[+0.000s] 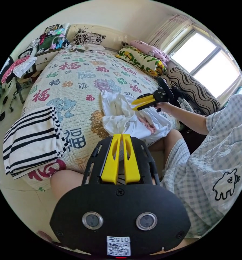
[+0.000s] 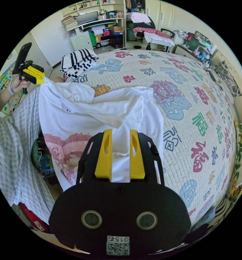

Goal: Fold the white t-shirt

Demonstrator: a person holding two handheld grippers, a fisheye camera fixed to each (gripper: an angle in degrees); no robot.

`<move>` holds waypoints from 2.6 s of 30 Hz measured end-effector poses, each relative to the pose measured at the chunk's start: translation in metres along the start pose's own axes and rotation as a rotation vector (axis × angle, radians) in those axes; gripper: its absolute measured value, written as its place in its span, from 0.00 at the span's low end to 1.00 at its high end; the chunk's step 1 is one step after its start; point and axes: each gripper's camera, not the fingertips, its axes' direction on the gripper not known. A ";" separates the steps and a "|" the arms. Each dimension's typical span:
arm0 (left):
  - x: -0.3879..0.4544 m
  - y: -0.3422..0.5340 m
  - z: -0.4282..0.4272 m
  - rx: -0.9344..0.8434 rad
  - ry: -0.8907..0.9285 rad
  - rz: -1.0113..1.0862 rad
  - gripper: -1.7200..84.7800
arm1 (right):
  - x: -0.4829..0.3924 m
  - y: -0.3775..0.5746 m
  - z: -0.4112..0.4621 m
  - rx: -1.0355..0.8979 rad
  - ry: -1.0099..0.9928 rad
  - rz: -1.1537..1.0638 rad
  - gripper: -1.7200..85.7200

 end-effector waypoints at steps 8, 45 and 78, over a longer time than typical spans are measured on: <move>0.031 -0.003 -0.022 0.012 0.012 -0.027 0.02 | -0.027 -0.046 -0.011 0.092 0.032 -0.014 0.13; 0.440 -0.019 -0.338 0.942 -0.323 0.584 0.01 | -0.220 0.116 -0.586 1.011 0.490 0.358 0.01; 0.287 -0.354 0.106 0.161 -0.821 0.496 0.03 | 0.221 0.070 -0.399 0.376 0.395 0.863 0.02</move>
